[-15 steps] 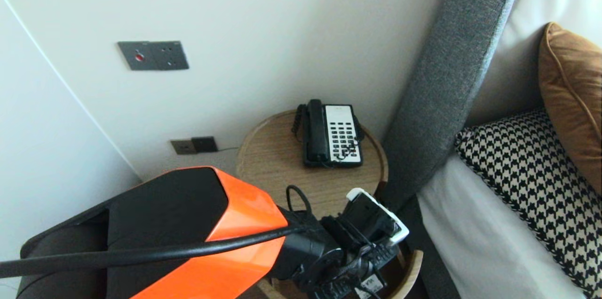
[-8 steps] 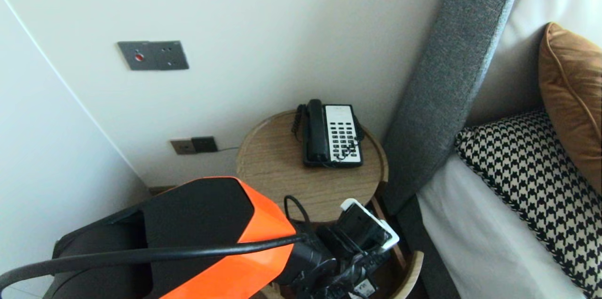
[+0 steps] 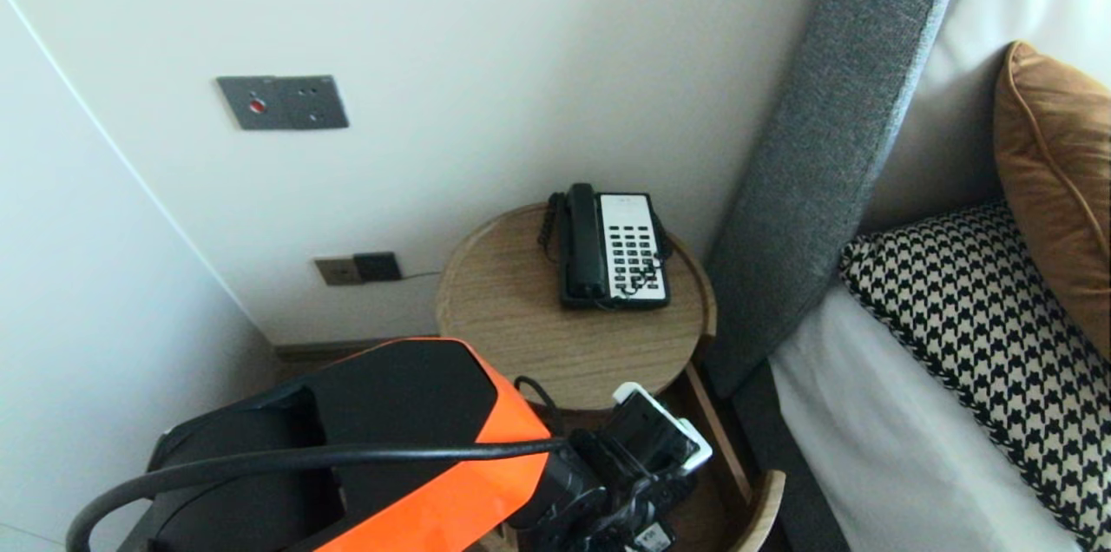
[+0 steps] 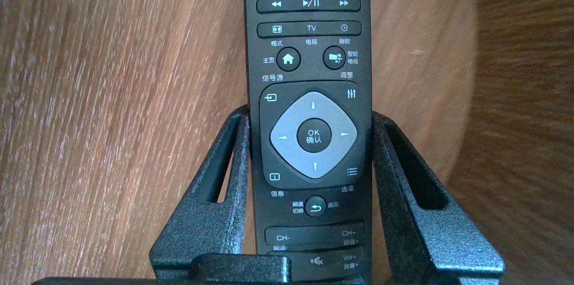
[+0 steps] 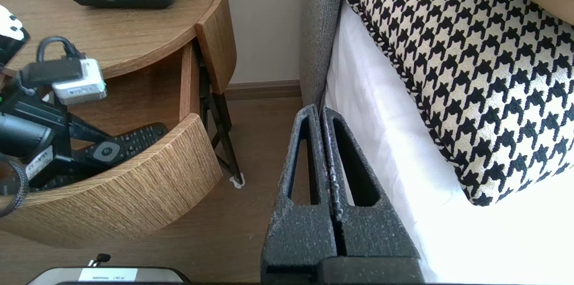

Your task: Put the remote controls on the table in the drawer one by one

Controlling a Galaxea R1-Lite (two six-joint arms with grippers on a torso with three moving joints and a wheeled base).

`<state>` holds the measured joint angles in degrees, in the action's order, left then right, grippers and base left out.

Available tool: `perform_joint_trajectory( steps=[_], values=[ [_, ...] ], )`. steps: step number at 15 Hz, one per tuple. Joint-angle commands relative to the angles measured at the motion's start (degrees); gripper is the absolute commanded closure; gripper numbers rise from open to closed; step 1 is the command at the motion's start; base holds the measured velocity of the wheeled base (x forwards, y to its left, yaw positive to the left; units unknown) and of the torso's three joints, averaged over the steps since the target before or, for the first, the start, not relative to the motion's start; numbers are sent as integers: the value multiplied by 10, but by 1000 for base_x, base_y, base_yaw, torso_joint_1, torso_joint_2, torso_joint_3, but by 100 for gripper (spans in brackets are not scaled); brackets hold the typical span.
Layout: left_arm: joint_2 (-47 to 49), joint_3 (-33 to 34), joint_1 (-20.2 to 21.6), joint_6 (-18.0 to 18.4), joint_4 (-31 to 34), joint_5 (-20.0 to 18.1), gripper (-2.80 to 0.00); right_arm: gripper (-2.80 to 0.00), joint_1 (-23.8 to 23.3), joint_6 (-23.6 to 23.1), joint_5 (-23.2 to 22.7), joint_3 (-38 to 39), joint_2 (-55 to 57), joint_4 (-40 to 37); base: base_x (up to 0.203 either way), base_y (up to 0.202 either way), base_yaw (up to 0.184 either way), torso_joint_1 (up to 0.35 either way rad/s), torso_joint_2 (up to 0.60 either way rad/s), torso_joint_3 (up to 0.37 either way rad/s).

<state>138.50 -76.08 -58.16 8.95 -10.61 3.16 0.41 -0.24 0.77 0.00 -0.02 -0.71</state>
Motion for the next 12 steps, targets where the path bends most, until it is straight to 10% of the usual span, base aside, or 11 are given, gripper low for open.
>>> perform_joint_trajectory(
  steps=[1, 12],
  values=[
    [7, 1, 5, -1, -1, 0, 0, 0, 0, 0, 0, 0, -1, 0, 0, 0, 0, 0, 0, 0],
    [29, 8, 30, 11, -55, 0, 0, 0, 0, 0, 0, 0, -2, 0, 0, 0, 0, 0, 0, 0]
  ],
)
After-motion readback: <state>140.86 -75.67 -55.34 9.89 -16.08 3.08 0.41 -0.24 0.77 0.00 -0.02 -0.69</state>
